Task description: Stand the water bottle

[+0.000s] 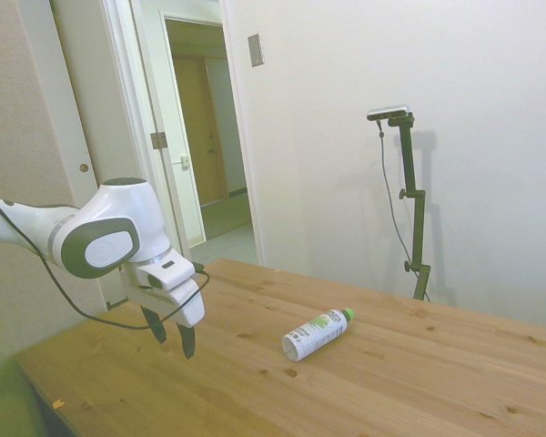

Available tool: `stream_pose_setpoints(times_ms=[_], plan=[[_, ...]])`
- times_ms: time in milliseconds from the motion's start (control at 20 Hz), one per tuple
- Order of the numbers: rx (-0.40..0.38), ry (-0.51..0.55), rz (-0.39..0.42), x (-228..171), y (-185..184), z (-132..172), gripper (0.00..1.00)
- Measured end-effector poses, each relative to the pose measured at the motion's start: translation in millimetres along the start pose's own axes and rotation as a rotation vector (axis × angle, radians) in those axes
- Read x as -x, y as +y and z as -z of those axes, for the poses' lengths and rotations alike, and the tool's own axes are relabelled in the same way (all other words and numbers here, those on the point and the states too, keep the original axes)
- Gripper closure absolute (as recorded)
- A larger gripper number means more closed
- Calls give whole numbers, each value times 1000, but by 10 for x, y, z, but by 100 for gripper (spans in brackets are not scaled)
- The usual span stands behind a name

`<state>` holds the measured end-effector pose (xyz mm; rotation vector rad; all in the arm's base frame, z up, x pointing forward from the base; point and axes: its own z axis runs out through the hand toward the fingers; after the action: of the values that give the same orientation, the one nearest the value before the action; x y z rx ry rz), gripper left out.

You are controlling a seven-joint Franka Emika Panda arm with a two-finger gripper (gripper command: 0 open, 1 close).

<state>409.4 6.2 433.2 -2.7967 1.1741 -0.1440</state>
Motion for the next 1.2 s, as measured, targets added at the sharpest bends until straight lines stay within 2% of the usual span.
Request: stream_pose_setpoints(times_ms=[100,300,450,850,1000,1200], plan=[[19,16,-11,2,-1,-14,0],[5,99,-60,-160,-297,170,0],[-4,145,-110,-611,-495,305,0],[-33,226,-226,-2113,-805,511,0],[-24,248,-259,-2523,-873,415,0],[7,258,-300,-2891,-942,74,0]])
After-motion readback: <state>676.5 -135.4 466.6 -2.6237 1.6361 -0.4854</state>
